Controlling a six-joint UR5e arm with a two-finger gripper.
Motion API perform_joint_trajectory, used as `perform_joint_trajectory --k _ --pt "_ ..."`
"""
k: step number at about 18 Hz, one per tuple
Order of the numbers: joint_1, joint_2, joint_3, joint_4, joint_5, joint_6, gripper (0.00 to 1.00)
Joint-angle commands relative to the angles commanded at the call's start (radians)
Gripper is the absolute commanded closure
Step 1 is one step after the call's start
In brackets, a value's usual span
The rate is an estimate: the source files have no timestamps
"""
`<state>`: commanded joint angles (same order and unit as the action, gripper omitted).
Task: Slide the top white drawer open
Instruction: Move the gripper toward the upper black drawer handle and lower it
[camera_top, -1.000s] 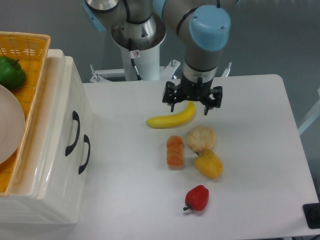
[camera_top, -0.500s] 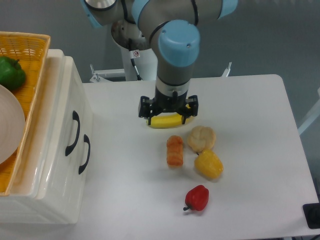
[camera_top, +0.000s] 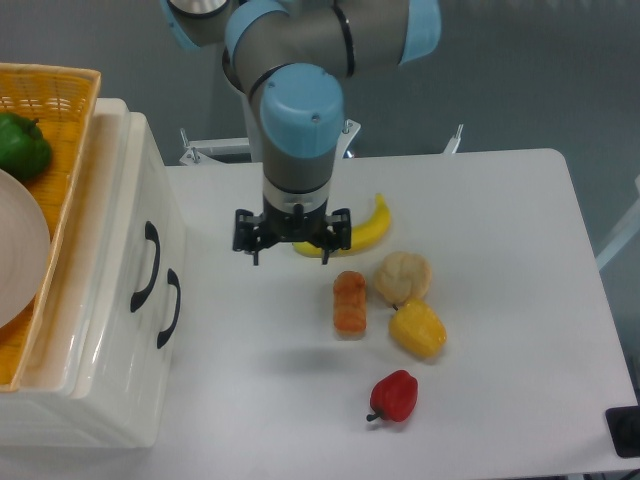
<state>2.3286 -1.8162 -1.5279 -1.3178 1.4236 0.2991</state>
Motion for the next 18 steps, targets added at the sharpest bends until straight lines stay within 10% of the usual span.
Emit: perform_joint_trajectory --k 18 --pt "-0.081 -0.025 0.011 0.008 -0.126 -0.057 0.00"
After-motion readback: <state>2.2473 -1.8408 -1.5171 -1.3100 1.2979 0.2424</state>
